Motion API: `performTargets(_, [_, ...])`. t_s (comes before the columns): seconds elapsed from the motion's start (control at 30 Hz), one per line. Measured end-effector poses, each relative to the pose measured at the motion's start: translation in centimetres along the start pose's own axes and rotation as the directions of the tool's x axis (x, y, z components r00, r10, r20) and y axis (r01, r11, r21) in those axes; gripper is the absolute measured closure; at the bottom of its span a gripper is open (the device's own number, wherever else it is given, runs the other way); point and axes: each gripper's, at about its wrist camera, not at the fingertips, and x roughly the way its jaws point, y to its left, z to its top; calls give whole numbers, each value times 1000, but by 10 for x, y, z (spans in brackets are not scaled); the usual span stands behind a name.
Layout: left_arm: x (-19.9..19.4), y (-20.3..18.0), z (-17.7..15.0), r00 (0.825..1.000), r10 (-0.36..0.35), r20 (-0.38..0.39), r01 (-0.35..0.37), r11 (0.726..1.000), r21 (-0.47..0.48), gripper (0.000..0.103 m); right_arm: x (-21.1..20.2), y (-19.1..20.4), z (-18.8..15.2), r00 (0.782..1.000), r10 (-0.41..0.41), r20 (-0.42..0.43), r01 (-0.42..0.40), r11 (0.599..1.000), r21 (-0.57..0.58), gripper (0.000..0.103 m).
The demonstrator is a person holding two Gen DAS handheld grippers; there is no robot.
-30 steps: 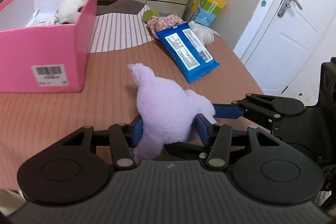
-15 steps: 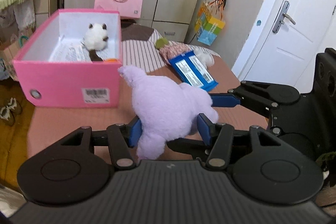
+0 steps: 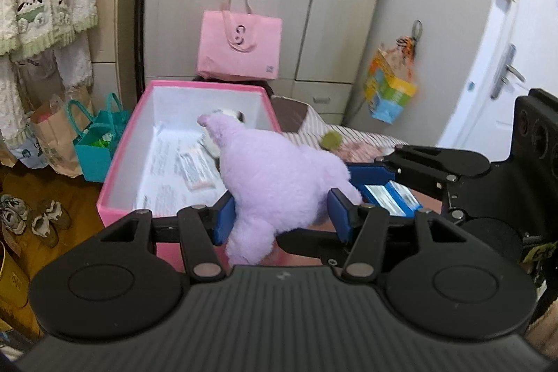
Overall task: Organize soft objects
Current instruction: 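Lift the lilac bunny with the left tool over the pink shoebox, then lower the bunny into the shoebox and open the left tool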
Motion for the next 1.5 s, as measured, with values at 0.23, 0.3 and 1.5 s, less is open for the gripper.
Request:
performTargets(0.23, [48,37,27,999,28,-38,-30,998,-59,49,57,-35,18,999,36,-35,-33,997,73,26])
performTargets(0.3, [63,49,32,998,26,-60,-31,996,-83,49,74,-43,22,997,43,-64,-37,996,81,26])
performTargets(1.5, [23,16,41,994,105,10,-105,992,70,38,56,-53,37,978,-54,-204,37,996,-86,20])
